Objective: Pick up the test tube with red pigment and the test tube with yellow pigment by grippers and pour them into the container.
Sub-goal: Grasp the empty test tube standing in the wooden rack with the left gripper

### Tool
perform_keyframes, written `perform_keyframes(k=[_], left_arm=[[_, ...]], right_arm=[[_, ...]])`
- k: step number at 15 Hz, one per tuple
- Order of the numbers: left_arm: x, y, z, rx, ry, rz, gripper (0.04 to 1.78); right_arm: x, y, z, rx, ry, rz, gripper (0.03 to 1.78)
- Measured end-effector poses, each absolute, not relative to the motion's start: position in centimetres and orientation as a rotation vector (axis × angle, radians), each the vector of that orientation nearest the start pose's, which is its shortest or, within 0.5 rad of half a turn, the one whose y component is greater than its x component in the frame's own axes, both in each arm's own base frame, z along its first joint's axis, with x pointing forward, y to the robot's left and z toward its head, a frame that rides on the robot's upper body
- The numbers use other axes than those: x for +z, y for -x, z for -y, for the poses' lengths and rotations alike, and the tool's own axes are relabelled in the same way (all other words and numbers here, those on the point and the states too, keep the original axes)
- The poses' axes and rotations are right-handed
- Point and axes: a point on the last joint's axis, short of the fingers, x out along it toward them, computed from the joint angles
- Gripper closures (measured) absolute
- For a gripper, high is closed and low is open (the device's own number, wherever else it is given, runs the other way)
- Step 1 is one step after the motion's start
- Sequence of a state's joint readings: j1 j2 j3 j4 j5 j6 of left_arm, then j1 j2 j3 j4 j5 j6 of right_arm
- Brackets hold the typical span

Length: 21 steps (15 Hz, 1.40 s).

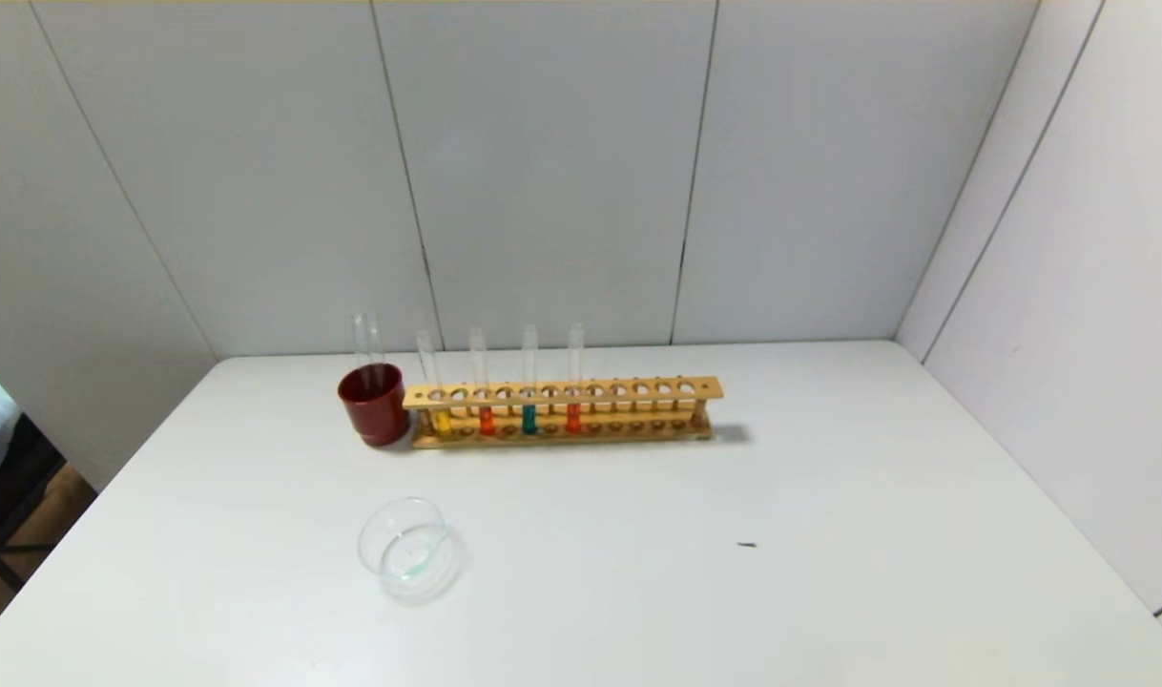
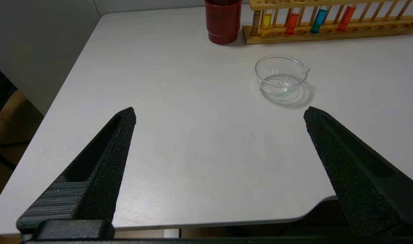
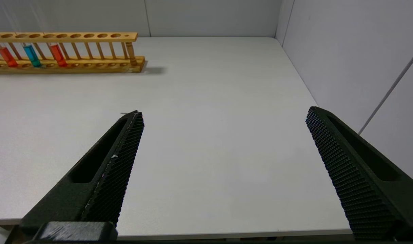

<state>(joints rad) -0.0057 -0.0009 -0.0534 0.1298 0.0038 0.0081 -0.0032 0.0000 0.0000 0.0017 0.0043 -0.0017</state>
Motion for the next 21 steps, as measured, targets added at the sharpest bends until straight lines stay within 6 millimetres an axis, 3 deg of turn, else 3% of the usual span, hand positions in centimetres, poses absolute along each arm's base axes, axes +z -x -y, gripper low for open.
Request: perform_keyframes(k=[3, 5, 8, 10, 13, 15, 18, 21], left_arm=[[7.8, 2.8, 0.0, -0.004, -0.024, -0.073, 0.07], [9.0, 3.2, 0.1, -0.055, -0.021, -0.044, 0.07], [13.3, 3.7, 0.3, -0.161, -0.010, -0.056, 0.07], [17.4, 2.6, 0.4, -0.189, -0.002, -0.091, 0.07], [23.5, -1.8, 0.5, -0.209, 0.007, -0.150, 0.07], [25.8, -6.3, 0.6, -0.227, 0.012, -0.184, 0.07], [26.8, -13.6, 1.1, -0.261, 0.017, -0.224, 0.07], [25.4, -19.9, 2.1, -0.295, 0.020, -0.283, 0.07]], right_arm=[[7.5, 2.3, 0.0, 0.001, 0.001, -0.002, 0.06], [7.5, 2.3, 0.0, 0.001, 0.002, -0.002, 0.06], [7.5, 2.3, 0.0, 0.001, 0.002, -0.002, 0.06], [7.5, 2.3, 0.0, 0.001, 0.002, -0.002, 0.06], [7.5, 2.3, 0.0, 0.001, 0.002, -0.002, 0.06], [7.5, 2.3, 0.0, 0.001, 0.002, -0.002, 0.06], [7.5, 2.3, 0.0, 0.001, 0.002, -0.002, 0.06], [7.5, 2.3, 0.0, 0.001, 0.002, -0.002, 0.06]])
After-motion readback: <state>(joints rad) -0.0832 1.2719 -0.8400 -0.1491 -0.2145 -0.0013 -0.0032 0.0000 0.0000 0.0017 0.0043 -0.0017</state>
